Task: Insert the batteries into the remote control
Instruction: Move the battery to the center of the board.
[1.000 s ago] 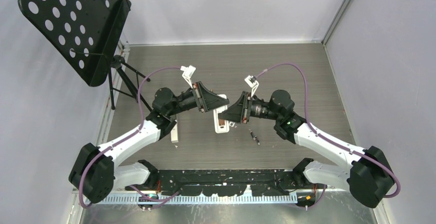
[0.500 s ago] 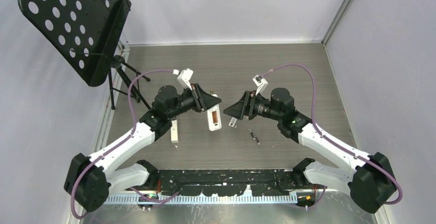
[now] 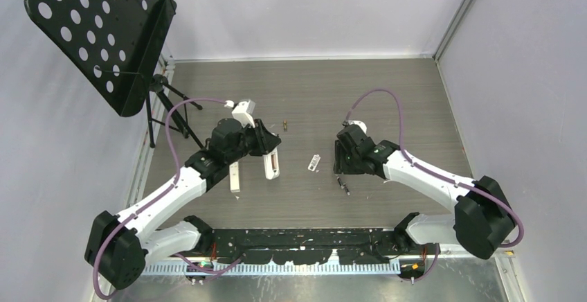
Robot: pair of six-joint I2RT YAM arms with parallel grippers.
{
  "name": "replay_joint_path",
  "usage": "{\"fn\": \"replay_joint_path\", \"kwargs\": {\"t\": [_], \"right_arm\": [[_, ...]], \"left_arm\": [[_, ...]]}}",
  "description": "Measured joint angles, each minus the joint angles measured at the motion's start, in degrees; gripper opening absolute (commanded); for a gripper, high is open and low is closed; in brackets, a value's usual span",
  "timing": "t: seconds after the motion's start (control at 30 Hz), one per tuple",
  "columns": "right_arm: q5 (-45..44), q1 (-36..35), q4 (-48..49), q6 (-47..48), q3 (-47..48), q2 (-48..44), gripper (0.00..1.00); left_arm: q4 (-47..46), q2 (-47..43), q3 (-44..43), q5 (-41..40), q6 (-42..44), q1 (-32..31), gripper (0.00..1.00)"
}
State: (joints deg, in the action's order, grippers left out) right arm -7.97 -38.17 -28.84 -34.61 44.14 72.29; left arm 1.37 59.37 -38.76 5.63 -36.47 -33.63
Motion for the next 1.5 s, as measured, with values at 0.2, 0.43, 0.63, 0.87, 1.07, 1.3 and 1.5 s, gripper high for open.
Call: {"fn": "replay_joint_path", "kwargs": {"t": [0.2, 0.43, 0.63, 0.87, 1.07, 1.3, 1.5], "right_arm": [[-2.86, -2.56, -4.7, 0.33, 0.15, 1.46, 0.4], [-3.72, -4.63, -10.16, 0.5, 0.35, 4.13, 0.32], [-3.41, -5.22, -10.6, 0.48, 0.35, 4.68, 0.31], [-3.52, -5.22, -9.94, 0.2, 0.35, 8.11, 0.28], [-3.54, -5.22, -8.13, -1.05, 0.31, 9.25, 0.21], [-5.38, -5.11, -6.34, -4.61, -0.2, 9.29, 0.23], [-5.92, -5.07, -5.66, -6.12, -0.5, 9.05, 0.43]], "left_arm": [[-0.26, 2.4, 0.0, 0.13, 0.83, 0.0, 0.0], [-0.26, 3.23, 0.0, 0.2, 0.98, 0.0, 0.0], [-0.24, 3.3, 0.0, 0.2, 0.98, 0.0, 0.0], [-0.22, 3.3, 0.0, 0.2, 0.98, 0.0, 0.0], [-0.2, 3.3, 0.0, 0.2, 0.96, 0.0, 0.0], [-0.2, 3.3, 0.0, 0.17, 1.03, 0.0, 0.0], [-0.17, 3.28, 0.0, 0.15, 1.22, 0.0, 0.0]]}}
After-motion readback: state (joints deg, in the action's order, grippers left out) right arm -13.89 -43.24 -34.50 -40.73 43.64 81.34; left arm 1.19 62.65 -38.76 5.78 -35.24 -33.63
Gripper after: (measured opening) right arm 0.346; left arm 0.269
